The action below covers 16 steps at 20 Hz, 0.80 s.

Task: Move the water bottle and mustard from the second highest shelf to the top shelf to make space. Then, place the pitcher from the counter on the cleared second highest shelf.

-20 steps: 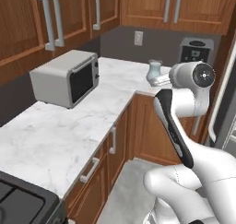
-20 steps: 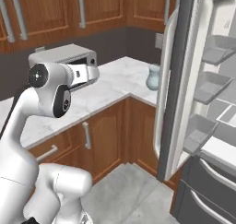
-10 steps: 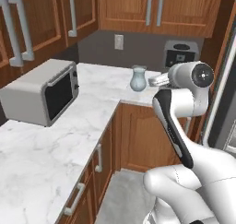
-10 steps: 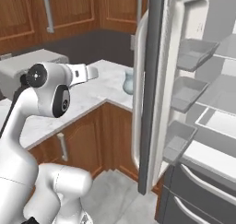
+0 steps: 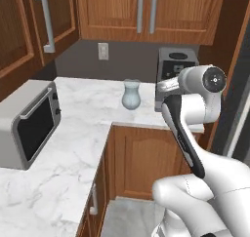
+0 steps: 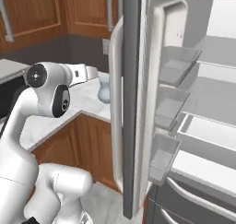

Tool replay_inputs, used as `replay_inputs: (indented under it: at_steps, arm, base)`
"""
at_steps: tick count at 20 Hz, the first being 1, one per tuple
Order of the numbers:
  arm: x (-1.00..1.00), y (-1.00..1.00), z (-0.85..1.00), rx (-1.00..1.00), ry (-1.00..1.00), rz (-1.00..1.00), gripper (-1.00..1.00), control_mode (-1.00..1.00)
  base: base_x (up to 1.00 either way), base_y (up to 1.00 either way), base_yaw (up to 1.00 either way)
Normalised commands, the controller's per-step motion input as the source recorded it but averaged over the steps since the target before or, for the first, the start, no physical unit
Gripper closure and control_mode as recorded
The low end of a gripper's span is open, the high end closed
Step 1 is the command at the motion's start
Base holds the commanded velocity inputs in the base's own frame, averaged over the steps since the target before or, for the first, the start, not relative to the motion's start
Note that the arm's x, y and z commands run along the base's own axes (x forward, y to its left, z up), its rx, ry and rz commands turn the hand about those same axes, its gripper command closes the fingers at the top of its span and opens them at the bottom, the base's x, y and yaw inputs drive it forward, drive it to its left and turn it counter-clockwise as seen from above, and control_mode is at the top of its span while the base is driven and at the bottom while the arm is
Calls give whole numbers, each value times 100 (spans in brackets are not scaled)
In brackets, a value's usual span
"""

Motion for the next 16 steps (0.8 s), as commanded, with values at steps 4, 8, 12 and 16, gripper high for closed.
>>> replay_inputs:
  at_steps: [4, 8, 12, 16]
  arm:
    - [0, 0, 0, 0, 0, 0, -100, 100]
    - [0, 0, 0, 0, 0, 0, -100, 100]
    - [0, 0, 0, 0, 0, 0, -100, 100]
    - [0, 0, 0, 0, 0, 0, -100, 100]
  base:
    - [70, 23, -27]
    - [70, 26, -25]
    - [69, 35, -23]
    - [65, 46, -19]
